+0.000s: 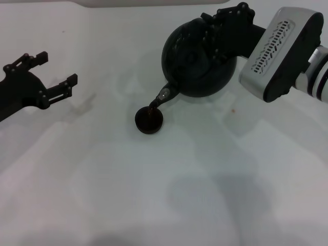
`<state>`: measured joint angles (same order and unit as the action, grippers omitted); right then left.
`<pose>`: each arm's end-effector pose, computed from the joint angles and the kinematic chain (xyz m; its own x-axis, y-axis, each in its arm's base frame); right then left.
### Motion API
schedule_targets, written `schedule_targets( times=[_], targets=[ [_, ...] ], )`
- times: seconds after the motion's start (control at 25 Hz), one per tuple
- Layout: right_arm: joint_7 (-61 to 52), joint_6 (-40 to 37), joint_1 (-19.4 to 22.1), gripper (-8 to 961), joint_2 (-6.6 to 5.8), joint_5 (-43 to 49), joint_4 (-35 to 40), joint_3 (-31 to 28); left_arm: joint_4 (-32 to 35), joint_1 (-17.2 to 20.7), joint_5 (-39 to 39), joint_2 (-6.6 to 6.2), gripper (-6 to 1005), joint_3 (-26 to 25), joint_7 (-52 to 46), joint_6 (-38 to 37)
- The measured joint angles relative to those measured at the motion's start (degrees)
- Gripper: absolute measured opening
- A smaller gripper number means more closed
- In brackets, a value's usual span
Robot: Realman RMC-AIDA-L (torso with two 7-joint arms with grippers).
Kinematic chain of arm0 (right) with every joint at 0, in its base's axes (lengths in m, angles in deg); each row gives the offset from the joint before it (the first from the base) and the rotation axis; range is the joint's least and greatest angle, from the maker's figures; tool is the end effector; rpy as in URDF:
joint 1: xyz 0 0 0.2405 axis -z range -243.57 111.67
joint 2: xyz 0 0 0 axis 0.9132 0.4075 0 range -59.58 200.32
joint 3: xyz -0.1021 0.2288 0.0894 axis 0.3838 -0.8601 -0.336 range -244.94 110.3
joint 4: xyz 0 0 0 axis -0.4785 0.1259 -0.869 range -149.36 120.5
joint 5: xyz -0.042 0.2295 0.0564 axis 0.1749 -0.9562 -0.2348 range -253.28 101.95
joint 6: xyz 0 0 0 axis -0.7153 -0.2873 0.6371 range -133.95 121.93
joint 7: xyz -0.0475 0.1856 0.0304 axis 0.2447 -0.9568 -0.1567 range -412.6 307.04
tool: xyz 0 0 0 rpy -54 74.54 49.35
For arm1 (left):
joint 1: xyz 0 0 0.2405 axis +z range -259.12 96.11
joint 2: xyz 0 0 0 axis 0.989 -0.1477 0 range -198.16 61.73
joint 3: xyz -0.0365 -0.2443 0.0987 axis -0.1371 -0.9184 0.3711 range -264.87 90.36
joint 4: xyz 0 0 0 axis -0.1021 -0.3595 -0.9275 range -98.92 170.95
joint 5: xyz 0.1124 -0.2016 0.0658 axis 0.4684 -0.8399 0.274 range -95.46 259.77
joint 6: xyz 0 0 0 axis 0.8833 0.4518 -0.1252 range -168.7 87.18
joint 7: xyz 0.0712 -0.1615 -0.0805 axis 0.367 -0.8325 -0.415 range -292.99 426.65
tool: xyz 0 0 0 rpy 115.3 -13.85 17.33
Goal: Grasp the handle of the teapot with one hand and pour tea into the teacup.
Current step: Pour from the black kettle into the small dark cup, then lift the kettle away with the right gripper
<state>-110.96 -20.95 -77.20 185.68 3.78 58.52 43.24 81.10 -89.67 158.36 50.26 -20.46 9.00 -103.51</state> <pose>0.1876 0.4124 -0.0953 0.9813 0.1830 -0.0592 0.0668 -0.6132 -0.7871 -0.3406 0.3587 -0.0277 0.8343 0.1601 0.5275 0.4934 -0.6437 -0.5850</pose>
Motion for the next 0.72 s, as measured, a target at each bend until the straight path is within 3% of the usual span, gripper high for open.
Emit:
schedule_targets(
  times=[0.72],
  targets=[
    [-0.54,-0.58,0.39,128,-0.01,-1.03,-0.08,-0.42,0.00,-0.06,0.00,0.00,877,0.00,0.00,0.00]
  ],
)
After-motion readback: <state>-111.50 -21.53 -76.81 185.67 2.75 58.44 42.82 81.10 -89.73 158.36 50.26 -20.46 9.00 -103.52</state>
